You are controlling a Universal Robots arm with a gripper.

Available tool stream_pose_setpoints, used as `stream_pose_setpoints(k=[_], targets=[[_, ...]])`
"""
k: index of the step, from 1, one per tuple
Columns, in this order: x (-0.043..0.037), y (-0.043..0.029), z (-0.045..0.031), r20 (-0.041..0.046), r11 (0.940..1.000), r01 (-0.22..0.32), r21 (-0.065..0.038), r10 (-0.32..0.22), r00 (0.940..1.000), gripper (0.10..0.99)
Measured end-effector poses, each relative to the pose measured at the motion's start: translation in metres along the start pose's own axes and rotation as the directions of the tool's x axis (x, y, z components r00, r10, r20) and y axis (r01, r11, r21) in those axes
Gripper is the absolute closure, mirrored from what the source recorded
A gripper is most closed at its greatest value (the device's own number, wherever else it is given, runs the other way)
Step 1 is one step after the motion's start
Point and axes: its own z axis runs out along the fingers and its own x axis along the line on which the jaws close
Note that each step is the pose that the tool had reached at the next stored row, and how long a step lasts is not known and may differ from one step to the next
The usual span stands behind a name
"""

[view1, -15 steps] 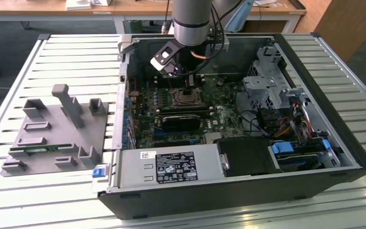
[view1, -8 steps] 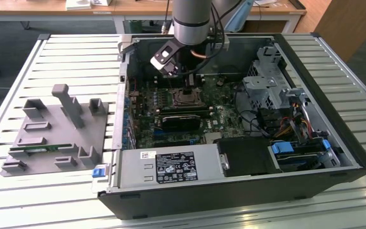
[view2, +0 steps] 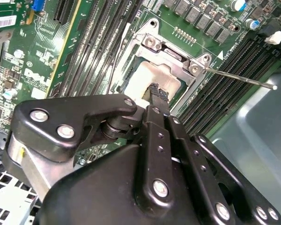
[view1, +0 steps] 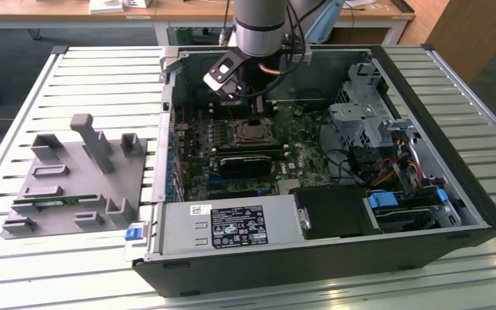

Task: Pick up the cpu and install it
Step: 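Install the first cpu locking lever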

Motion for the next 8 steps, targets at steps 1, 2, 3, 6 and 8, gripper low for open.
stream_pose_setpoints(k=[1, 2, 3, 6, 8], targets=[[0.0, 0.0, -0.0011, 0.0004, 1.0, 0.0, 0.0, 0.0, 1.0, 0.98], [0.0, 0.0001, -0.0023, 0.0006, 1.0, 0.0, 0.0, 0.0, 1.0, 0.98], [0.0, 0.0001, -0.0038, 0.0008, 1.0, 0.0, 0.0, 0.0, 1.0, 0.98], [-0.0001, 0.0003, -0.0107, 0.0016, 1.0, 0.0, 0.0, 0.0, 1.0, 0.98], [-0.0002, 0.0004, -0.0183, 0.0034, 1.0, 0.0, 0.0, 0.0, 1.0, 0.98]])
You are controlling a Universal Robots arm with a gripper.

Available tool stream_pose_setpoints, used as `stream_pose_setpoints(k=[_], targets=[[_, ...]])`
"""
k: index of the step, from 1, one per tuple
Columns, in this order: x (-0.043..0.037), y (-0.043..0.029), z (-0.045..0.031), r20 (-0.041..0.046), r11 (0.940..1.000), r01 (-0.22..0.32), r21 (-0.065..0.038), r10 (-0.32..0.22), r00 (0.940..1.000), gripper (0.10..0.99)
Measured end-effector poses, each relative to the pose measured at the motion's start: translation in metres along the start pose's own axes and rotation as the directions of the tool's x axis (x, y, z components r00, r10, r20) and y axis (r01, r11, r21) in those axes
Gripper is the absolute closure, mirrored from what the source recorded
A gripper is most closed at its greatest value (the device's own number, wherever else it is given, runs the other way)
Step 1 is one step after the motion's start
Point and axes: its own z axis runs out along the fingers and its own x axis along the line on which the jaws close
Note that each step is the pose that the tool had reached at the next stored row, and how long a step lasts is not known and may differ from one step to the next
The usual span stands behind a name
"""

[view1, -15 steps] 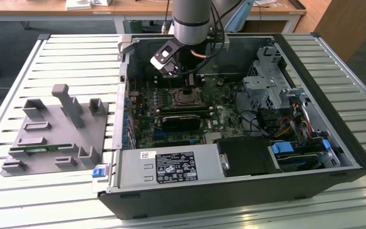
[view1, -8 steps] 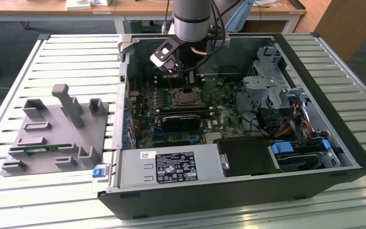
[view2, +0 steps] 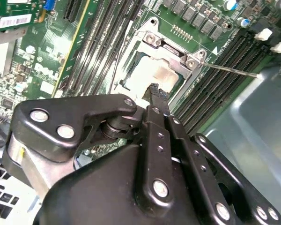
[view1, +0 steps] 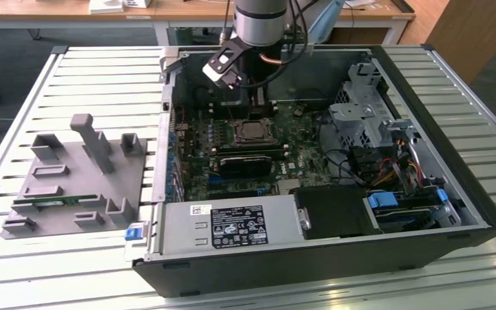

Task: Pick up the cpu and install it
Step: 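Install the first cpu locking lever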

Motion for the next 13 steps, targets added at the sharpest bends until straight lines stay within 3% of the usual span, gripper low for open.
stream_pose_setpoints(k=[9, 13], targets=[[-0.0003, 0.0005, -0.0201, 0.007, 1.0, 0.0, -0.001, 0.0, 1.0, 0.98], [-0.0002, 0.0006, -0.0223, 0.0112, 1.0, 0.0, -0.001, 0.0, 0.9999, 0.98]])
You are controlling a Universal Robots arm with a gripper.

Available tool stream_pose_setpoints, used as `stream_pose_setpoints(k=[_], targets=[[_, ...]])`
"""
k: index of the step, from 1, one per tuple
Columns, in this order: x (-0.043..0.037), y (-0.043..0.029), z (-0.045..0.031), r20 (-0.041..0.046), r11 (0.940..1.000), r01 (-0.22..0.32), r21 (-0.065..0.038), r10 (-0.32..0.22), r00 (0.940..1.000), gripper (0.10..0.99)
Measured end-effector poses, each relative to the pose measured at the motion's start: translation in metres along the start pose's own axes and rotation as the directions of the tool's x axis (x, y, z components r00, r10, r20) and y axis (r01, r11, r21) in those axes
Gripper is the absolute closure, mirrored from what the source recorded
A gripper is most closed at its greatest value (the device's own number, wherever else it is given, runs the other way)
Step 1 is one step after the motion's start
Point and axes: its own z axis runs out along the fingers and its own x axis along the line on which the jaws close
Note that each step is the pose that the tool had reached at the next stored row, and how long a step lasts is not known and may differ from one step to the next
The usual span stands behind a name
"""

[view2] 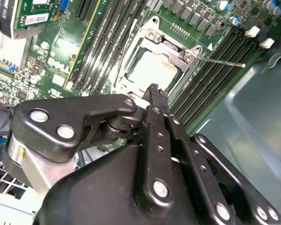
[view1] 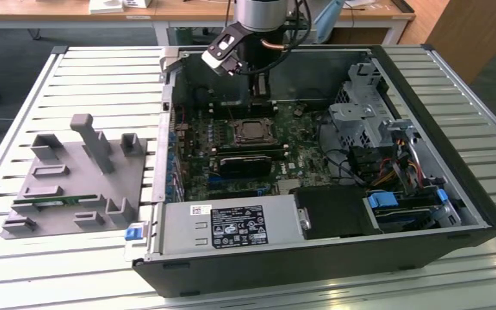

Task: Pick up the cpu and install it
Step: 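Install the first cpu locking lever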

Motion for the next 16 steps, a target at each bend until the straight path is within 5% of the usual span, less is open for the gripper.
stream_pose_setpoints(k=[6, 16], targets=[[0.0, 0.0, 0.0002, -0.0008, 0.9975, 0.071, -0.002, -0.071, 0.9975, 0.98], [0.0, -0.0004, 0.0003, -0.0031, 0.9819, 0.189, -0.006, -0.189, 0.9819, 0.98]])
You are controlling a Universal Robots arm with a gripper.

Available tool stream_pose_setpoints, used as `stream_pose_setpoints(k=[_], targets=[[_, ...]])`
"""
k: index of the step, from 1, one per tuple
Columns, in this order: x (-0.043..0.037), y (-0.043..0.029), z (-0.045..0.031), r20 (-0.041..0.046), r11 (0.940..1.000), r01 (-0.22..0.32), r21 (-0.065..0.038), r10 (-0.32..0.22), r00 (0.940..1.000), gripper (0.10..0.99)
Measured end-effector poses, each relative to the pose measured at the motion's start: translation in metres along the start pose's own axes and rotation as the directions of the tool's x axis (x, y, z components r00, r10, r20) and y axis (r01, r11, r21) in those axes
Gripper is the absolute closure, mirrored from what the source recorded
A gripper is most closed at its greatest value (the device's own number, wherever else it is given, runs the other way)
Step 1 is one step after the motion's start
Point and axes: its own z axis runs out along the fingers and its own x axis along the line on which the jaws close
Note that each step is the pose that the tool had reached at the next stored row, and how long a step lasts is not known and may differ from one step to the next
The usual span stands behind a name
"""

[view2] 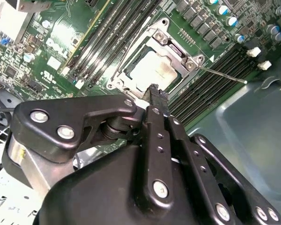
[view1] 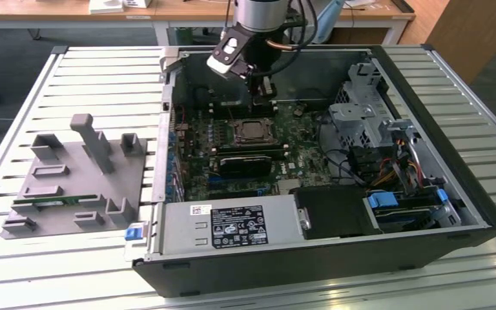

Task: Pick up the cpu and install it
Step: 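Install the first cpu locking lever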

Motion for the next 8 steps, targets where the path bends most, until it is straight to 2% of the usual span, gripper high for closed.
stream_pose_setpoints(k=[8], targets=[[0.0, -0.0001, 0.0, -0.0003, 0.9999, 0.017, 0.0, -0.017, 0.9999, 0.98]])
